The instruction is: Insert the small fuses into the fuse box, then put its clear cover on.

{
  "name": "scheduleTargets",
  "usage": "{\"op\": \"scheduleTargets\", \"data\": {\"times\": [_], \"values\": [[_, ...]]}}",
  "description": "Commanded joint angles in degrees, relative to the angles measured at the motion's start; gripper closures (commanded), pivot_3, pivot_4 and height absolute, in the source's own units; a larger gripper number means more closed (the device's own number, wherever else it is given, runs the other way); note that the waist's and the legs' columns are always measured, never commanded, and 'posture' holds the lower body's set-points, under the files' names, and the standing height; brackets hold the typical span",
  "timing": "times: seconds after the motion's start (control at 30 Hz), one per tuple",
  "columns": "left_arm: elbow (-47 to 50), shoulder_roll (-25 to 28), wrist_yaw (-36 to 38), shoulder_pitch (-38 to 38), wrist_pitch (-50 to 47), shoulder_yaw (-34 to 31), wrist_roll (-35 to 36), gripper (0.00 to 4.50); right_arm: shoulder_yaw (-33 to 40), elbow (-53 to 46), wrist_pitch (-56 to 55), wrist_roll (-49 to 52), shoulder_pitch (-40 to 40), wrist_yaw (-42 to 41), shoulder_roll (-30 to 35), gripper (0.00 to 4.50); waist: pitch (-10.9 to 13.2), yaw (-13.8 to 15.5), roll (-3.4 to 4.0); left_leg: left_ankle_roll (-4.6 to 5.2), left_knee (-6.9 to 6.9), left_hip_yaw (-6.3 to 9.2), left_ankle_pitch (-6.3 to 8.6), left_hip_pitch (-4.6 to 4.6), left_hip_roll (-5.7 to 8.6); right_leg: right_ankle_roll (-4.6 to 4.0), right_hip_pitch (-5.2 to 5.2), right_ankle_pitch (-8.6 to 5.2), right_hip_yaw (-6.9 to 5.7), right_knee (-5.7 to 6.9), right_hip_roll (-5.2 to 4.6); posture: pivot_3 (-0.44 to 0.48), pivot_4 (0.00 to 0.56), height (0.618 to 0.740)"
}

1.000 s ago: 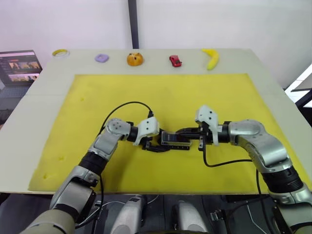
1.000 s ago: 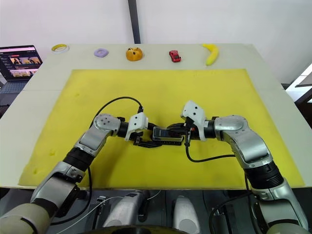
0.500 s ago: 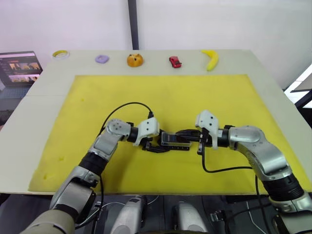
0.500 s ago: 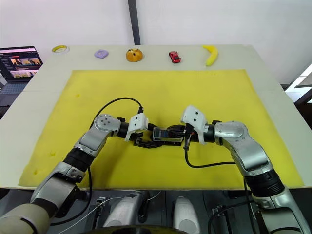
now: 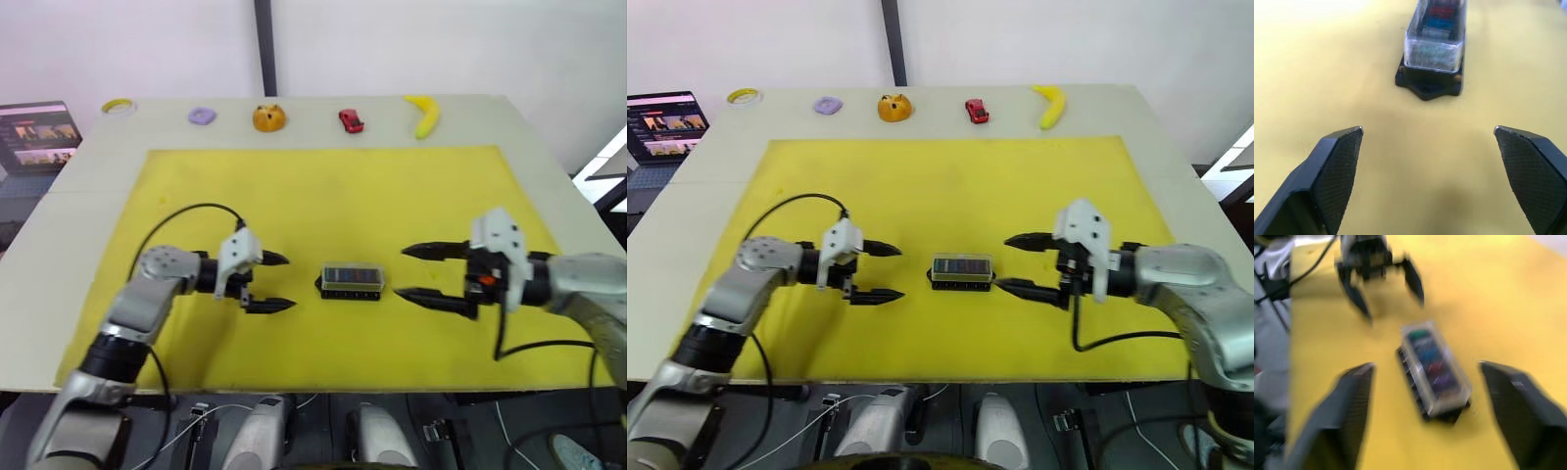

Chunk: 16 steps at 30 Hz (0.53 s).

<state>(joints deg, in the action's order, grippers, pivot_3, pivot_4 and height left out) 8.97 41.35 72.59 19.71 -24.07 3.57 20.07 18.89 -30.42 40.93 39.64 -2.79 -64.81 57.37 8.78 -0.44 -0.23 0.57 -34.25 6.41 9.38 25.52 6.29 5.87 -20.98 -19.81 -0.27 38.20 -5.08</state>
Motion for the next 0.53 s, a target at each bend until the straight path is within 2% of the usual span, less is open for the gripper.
{"op": "scheduleTargets", "data": {"times": [0.03, 0.17, 0.27, 0.4, 0.53], "values": [[6.1, 5.8, 1.2, -2.3, -5.0, -7.2, 5.7, 0.00, 9.5, 0.4, 0.1, 1.6, 3.8, -4.8, 3.4, 0.06, 0.0, 0.0, 0.02, 0.00, 0.01, -0.02, 0.00, -0.02, 0.00, -0.05, 0.01, -0.02, 0.00, -0.03, 0.00, 0.000, 0.150, 0.735], [9.0, 14.3, 3.6, -6.0, -9.2, -16.0, 10.6, 0.00, 19.0, 3.7, 0.8, 0.8, 9.2, -9.0, 6.4, 0.06, 0.1, 0.0, 0.05, 0.01, 0.06, -0.06, 0.01, -0.02, -0.02, -0.06, 0.00, -0.03, 0.01, -0.09, -0.01, 0.000, 0.150, 0.735], [9.4, 18.7, 5.4, -8.6, -9.7, -20.7, 12.4, 0.00, 23.6, 5.3, 0.3, -0.5, 12.2, -10.9, 7.3, 0.06, 0.1, 0.0, 0.12, 0.01, 0.09, -0.08, 0.01, -0.02, -0.05, -0.07, -0.02, -0.03, 0.01, -0.09, -0.01, 0.000, 0.150, 0.735], [7.8, 22.4, 6.2, -10.5, -9.5, -25.6, 13.4, 0.00, 28.2, 6.1, -0.2, -1.8, 14.1, -11.6, 7.8, 0.06, 0.2, 0.1, 0.30, 0.00, 0.10, -0.14, 0.02, -0.02, -0.07, -0.11, -0.02, -0.05, 0.05, -0.11, -0.03, 0.000, 0.150, 0.735], [5.6, 23.1, 6.4, -10.4, -8.4, -27.0, 14.1, 0.00, 29.4, 7.7, -0.9, -2.2, 13.8, -12.1, 8.1, 0.06, 0.3, 0.0, 0.34, -0.01, 0.12, -0.17, 0.03, 0.01, -0.08, -0.19, -0.07, -0.09, 0.08, -0.13, -0.04, 0.000, 0.150, 0.735]]}}
